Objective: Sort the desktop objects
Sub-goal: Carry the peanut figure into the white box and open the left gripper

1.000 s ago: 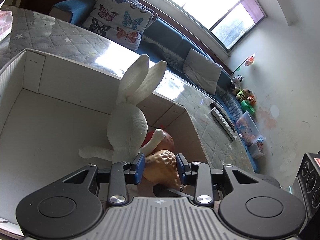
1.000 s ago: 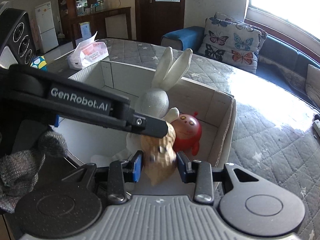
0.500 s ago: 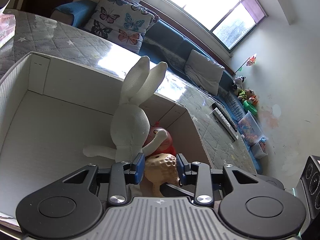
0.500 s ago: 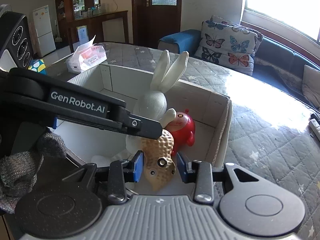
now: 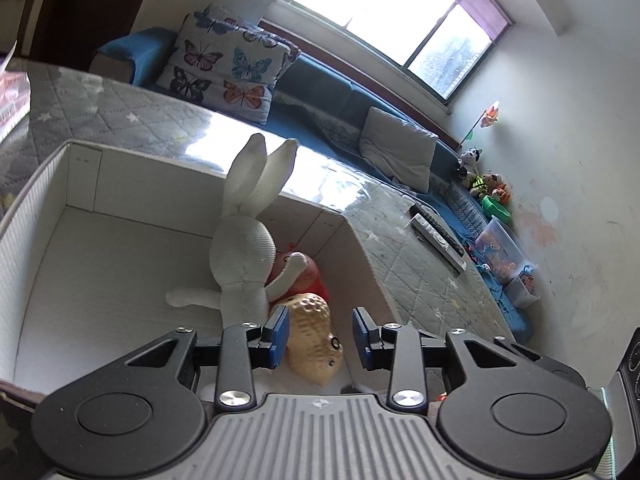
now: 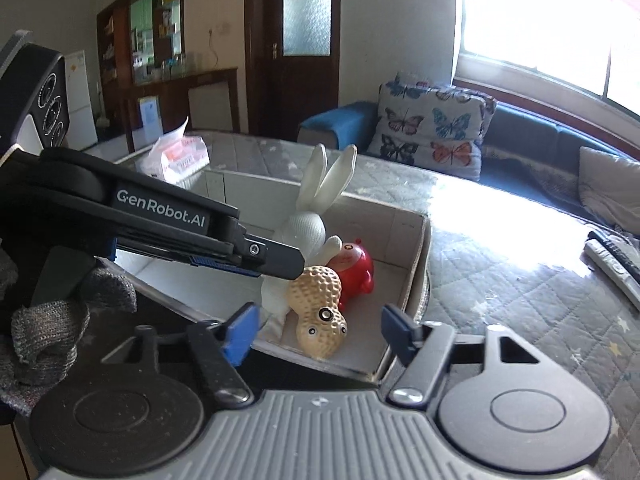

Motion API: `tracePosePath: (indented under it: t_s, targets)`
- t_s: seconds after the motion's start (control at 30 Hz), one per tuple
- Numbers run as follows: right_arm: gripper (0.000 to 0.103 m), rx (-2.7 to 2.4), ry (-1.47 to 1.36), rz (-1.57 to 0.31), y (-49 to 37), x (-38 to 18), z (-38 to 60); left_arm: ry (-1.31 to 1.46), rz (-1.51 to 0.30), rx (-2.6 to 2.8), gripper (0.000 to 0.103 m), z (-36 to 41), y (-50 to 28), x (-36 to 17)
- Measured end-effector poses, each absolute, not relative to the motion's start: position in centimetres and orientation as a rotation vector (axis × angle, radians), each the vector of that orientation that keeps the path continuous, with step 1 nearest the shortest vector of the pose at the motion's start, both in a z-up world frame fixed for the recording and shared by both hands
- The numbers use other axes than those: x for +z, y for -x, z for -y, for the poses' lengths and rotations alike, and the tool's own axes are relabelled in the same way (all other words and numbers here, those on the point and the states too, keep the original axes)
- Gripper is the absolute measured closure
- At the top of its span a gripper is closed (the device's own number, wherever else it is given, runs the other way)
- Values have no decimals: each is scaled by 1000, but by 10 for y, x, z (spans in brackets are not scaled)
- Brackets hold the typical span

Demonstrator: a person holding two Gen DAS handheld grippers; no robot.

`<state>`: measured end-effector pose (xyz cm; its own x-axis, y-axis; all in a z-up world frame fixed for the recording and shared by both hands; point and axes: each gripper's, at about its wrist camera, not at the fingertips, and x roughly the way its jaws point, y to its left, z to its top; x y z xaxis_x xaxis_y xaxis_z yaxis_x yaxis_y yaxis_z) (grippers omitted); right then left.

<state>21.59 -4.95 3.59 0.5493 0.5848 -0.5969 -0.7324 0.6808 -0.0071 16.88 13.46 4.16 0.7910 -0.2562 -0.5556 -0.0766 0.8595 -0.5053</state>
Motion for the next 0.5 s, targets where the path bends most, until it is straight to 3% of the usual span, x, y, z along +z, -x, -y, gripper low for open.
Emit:
tracePosePath:
  t_s: [0.27, 0.5]
  targets:
    - [5, 741, 267, -520, -181, 37, 72, 483, -624, -116, 66, -122, -145, 51]
    - [0, 738, 209, -489, -154, 33, 96, 456, -627, -136, 66, -110, -126, 48]
